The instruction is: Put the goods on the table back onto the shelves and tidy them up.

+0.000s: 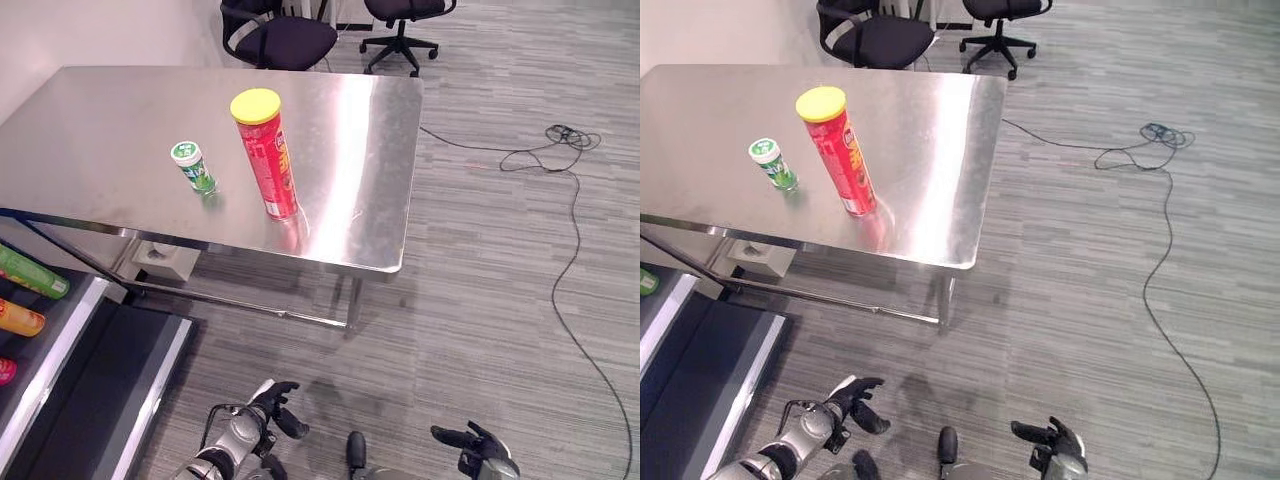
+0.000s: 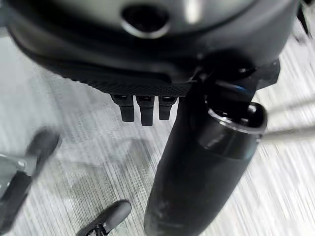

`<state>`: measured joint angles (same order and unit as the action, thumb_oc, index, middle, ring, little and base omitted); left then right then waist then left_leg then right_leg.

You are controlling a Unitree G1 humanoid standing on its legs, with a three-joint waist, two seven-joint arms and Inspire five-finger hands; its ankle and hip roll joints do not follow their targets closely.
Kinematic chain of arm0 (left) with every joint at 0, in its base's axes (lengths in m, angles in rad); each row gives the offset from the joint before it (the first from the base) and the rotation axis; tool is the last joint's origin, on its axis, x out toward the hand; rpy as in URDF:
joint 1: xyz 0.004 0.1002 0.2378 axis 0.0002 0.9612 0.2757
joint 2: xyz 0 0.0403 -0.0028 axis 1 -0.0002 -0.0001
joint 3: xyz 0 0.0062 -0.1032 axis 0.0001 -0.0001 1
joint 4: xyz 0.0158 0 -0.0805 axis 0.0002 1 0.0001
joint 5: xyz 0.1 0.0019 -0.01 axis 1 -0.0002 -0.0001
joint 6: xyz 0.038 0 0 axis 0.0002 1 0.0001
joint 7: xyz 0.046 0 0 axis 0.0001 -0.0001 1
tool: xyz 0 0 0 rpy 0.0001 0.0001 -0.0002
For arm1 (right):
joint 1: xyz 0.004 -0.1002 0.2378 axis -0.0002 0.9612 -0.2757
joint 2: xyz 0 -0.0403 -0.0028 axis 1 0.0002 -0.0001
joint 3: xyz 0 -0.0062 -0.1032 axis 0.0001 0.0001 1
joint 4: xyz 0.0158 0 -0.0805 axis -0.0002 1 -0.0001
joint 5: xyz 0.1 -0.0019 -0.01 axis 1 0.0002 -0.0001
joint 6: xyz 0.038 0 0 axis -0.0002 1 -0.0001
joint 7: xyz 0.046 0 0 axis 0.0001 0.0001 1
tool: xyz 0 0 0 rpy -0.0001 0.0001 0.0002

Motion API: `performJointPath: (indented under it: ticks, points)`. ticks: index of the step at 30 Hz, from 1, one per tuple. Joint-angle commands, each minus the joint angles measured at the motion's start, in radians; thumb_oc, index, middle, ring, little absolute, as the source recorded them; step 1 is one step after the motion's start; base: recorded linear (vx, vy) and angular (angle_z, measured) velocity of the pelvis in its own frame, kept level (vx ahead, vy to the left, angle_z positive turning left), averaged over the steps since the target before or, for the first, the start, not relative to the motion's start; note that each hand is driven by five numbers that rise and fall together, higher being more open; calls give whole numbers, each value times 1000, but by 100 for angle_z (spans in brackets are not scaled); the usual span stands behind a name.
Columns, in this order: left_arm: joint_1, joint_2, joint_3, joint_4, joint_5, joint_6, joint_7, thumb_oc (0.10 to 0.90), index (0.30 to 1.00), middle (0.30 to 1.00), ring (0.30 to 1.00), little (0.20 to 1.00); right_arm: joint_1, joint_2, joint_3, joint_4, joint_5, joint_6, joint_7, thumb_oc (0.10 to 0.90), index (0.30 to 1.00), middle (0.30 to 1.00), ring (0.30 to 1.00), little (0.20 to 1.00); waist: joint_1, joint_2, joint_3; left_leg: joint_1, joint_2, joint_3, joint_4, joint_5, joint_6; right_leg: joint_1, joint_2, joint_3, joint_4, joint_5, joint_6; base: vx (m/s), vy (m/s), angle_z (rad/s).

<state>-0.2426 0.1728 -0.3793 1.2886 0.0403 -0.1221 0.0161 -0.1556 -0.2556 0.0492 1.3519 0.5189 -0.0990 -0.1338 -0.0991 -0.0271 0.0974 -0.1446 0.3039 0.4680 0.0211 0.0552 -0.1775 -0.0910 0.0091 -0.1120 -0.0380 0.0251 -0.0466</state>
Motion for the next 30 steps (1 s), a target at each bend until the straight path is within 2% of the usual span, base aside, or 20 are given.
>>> performJointPath:
  ticks: [1,5,7,8,9,11,12,13,14,15,16,18,19,20,22,23,24,27,28,30]
  points:
    - [-16,10,-7,1,1,-14,36,800,900,900,900,900,49,-57,-66,25,-39,4,-17,800,900,900,900,900,23,25,12,26,33,-100,-65,103,17,-43,-108,77,65,-84,155,138,514,-70]
    - [-24,10,-15,11,13,-14,48,800,900,900,900,900,45,-75,-86,33,-28,10,-20,800,900,900,900,900,19,37,4,14,74,-163,-102,123,-10,-64,-143,119,55,-78,180,81,338,-73]
    - [-35,11,-29,6,28,-18,55,800,900,900,900,900,30,-82,-91,33,-24,11,-23,800,900,900,900,900,20,49,4,6,69,-164,-98,103,-18,-67,-173,136,36,-63,205,128,525,-31]
    - [-67,10,-67,5,65,-18,55,800,900,900,900,900,20,-80,-97,36,-19,15,-27,800,900,900,900,900,11,60,7,-9,53,-142,-82,86,-26,-56,-216,139,0,-33,225,105,463,-13]
    - [-67,10,-67,5,65,-18,55,800,900,900,900,900,20,-80,-97,36,-19,15,-27,800,900,900,900,900,11,59,7,-10,52,-141,-81,85,-25,-56,-217,139,-1,-33,225,129,466,-16]
    - [-90,20,-79,3,67,-18,49,800,900,900,900,900,24,-75,-113,37,-3,16,-27,800,900,900,900,900,4,59,4,-41,6,-151,-52,57,-12,-53,-265,138,-19,0,244,141,477,0]
    - [-113,31,-77,0,49,-21,52,800,900,900,900,900,23,-55,-123,23,18,17,-15,800,900,900,900,900,-1,52,1,-60,-57,-156,-42,26,15,-74,-314,151,-19,55,263,144,594,12]
    - [-122,37,-66,0,33,-21,55,800,900,900,900,900,17,-45,-125,28,20,22,-14,800,900,900,900,900,-4,44,-2,-62,-91,-154,-51,14,32,-93,-334,160,-13,99,270,119,593,13]
    - [-121,56,-34,5,-3,-18,63,800,900,900,900,900,8,-25,-123,36,18,25,-20,800,900,900,900,900,-2,28,-8,-48,-137,-134,-82,1,57,-133,-354,157,2,184,276,68,386,-6]
    - [-112,64,-13,7,-26,-17,68,800,900,900,900,900,6,-20,-120,34,21,23,-24,800,900,900,900,900,4,22,-11,-38,-151,-112,-96,-3,68,-149,-368,119,11,238,277,50,264,-42]
    - [-112,65,-13,7,-26,-17,68,800,900,900,900,900,6,-20,-120,34,22,23,-24,800,900,900,900,900,4,21,-12,-39,-152,-110,-96,-4,68,-149,-368,120,9,240,278,102,218,-98]
    - [-82,77,24,12,-59,-15,82,800,900,900,900,900,4,-5,-118,15,28,15,-34,800,900,900,900,900,29,27,-17,-15,-157,-62,-108,-44,71,-151,-383,-34,46,261,289,61,251,-81]
    - [-71,82,33,11,-69,-13,85,800,900,900,900,900,10,3,-114,4,30,10,-37,800,900,900,900,900,32,30,-19,-10,-156,-36,-108,-46,74,-139,-373,-90,56,242,289,-28,280,-52]
    - [-57,82,32,14,-70,-13,84,800,900,900,900,900,18,7,-112,-6,32,3,-43,800,900,900,900,900,24,28,-24,-5,-162,-17,-108,-52,76,-136,-345,-100,79,212,287,21,304,-72]
    - [-40,81,36,19,-68,-12,75,800,900,900,900,900,48,11,-113,-14,30,-9,-44,800,900,900,900,900,-2,30,-26,9,-170,-2,-108,-52,86,-149,-241,-19,117,116,261,52,267,-60]
    - [-38,81,37,19,-67,-12,75,800,900,900,900,900,50,11,-112,-15,29,-9,-45,800,900,900,900,900,0,30,-26,12,-168,1,-108,-53,84,-151,-239,-16,123,110,259,70,253,-33]
    - [-35,89,49,29,-57,-10,71,800,900,900,900,900,57,6,-111,-27,28,-25,-61,800,900,900,900,900,-10,39,-21,26,-174,16,-108,-63,93,-148,-153,39,129,24,237,63,202,-25]
    - [-38,89,60,36,-47,-9,69,800,900,900,900,900,89,-4,-139,-109,55,-69,-97,800,900,900,900,900,-34,43,-9,45,-196,18,-108,-92,103,-164,-65,97,133,-27,226,87,140,-21]
    - [-44,79,58,30,-7,-13,84,800,900,900,900,900,150,-29,-192,-263,64,-108,-136,800,900,900,900,900,-66,47,6,57,-215,-3,-108,-101,112,-180,-31,171,146,-34,229,135,66,-13]
    - [-43,68,56,22,28,-14,90,800,900,900,900,900,205,-57,-243,-410,41,-135,-176,800,900,900,900,900,-75,49,10,78,-229,-8,-108,-105,116,-159,-16,194,118,-22,218,123,35,22]
